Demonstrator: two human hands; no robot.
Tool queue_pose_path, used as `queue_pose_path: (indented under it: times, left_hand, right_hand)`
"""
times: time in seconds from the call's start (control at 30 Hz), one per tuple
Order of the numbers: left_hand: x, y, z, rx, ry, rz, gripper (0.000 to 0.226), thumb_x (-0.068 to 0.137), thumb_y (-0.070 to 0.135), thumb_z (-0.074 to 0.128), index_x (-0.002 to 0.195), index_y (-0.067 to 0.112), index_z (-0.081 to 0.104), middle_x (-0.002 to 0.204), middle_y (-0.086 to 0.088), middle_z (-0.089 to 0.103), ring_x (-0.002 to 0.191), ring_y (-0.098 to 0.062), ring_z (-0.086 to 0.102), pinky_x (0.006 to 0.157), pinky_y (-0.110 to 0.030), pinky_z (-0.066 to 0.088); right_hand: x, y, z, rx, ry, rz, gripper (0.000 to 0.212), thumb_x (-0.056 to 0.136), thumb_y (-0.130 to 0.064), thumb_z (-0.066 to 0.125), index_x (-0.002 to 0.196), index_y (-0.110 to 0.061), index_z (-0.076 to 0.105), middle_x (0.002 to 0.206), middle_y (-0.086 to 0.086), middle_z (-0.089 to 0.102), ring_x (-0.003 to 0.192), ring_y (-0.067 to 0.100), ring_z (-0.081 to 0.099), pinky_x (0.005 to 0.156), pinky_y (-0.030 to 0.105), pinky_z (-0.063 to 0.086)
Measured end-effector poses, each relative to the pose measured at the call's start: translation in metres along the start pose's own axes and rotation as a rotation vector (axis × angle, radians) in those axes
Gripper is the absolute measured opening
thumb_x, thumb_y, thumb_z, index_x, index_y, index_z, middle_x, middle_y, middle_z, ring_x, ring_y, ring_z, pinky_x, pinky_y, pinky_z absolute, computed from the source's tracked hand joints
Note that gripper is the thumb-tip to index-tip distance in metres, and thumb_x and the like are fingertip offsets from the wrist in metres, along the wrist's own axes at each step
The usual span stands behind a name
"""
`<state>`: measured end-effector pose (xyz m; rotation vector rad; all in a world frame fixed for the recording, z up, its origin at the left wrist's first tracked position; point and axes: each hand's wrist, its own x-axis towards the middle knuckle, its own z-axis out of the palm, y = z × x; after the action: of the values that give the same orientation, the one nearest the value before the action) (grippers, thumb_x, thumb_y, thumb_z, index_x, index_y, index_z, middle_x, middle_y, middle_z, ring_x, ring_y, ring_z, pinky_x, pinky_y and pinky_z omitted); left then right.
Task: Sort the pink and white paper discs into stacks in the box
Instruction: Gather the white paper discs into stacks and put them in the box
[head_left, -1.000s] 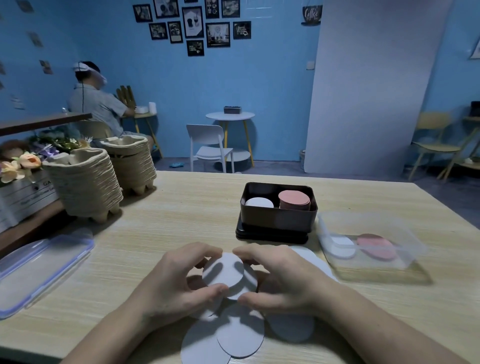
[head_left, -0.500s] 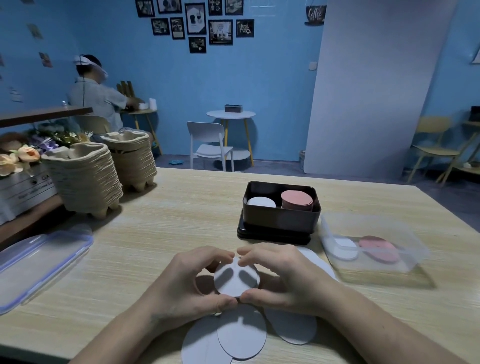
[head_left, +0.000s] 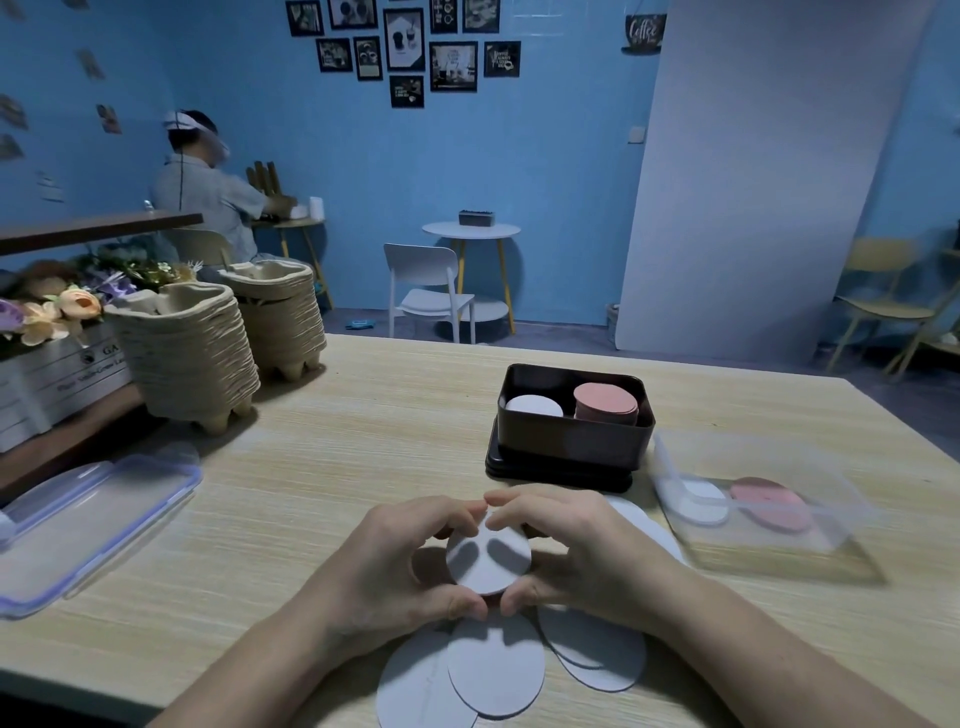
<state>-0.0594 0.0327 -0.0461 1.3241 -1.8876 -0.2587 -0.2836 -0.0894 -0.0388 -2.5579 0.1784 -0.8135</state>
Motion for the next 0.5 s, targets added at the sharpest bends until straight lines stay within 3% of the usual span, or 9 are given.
queue_pose_path:
  times: [0.17, 0.27, 0.37, 0.43, 0.5]
  left_hand:
    - [-0.002, 0.000, 0.001, 0.061, -0.001, 0.024, 0.053, 0.071, 0.050, 0.095, 0.110, 0.037, 0.061, 0.122, 0.018, 0.071, 0.130, 0.002, 0.059, 0.096, -0.018, 0.051]
    - [-0.003, 0.001, -0.002, 0.040, -0.010, 0.004, 0.050, 0.073, 0.045, 0.094, 0.111, 0.029, 0.066, 0.119, 0.018, 0.072, 0.124, 0.000, 0.064, 0.093, -0.015, 0.051]
    - [-0.005, 0.001, -0.006, 0.060, -0.002, -0.001, 0.041, 0.077, 0.037, 0.090, 0.111, 0.025, 0.070, 0.108, 0.019, 0.072, 0.104, -0.005, 0.070, 0.088, -0.020, 0.054]
    - [-0.005, 0.003, -0.008, 0.075, 0.009, 0.003, 0.035, 0.080, 0.033, 0.086, 0.111, 0.024, 0.071, 0.104, 0.019, 0.072, 0.100, -0.005, 0.070, 0.087, -0.021, 0.055]
    - [-0.007, 0.006, -0.010, 0.077, 0.026, -0.001, 0.033, 0.081, 0.034, 0.083, 0.110, 0.023, 0.071, 0.102, 0.020, 0.072, 0.099, -0.004, 0.070, 0.087, -0.021, 0.055]
  right_hand:
    - [0.000, -0.002, -0.002, 0.019, -0.040, 0.030, 0.042, 0.082, -0.044, 0.087, 0.109, -0.017, 0.070, 0.133, -0.001, 0.068, 0.117, 0.008, 0.066, 0.090, 0.031, 0.057]
    - [-0.002, -0.004, -0.005, -0.002, -0.066, 0.064, 0.037, 0.085, -0.046, 0.084, 0.108, -0.021, 0.071, 0.134, -0.002, 0.066, 0.120, 0.005, 0.063, 0.090, 0.029, 0.056]
    - [-0.004, -0.004, -0.007, -0.042, -0.072, 0.085, 0.036, 0.083, -0.046, 0.084, 0.106, -0.021, 0.071, 0.133, -0.002, 0.066, 0.118, 0.003, 0.062, 0.089, 0.019, 0.054]
    - [-0.004, -0.004, -0.008, -0.059, -0.092, 0.105, 0.035, 0.083, -0.047, 0.084, 0.104, -0.021, 0.072, 0.134, -0.002, 0.066, 0.116, 0.002, 0.062, 0.087, 0.009, 0.047]
    - [-0.004, -0.005, -0.008, -0.061, -0.108, 0.118, 0.035, 0.083, -0.048, 0.083, 0.104, -0.022, 0.072, 0.134, -0.003, 0.065, 0.115, 0.001, 0.063, 0.086, 0.007, 0.044]
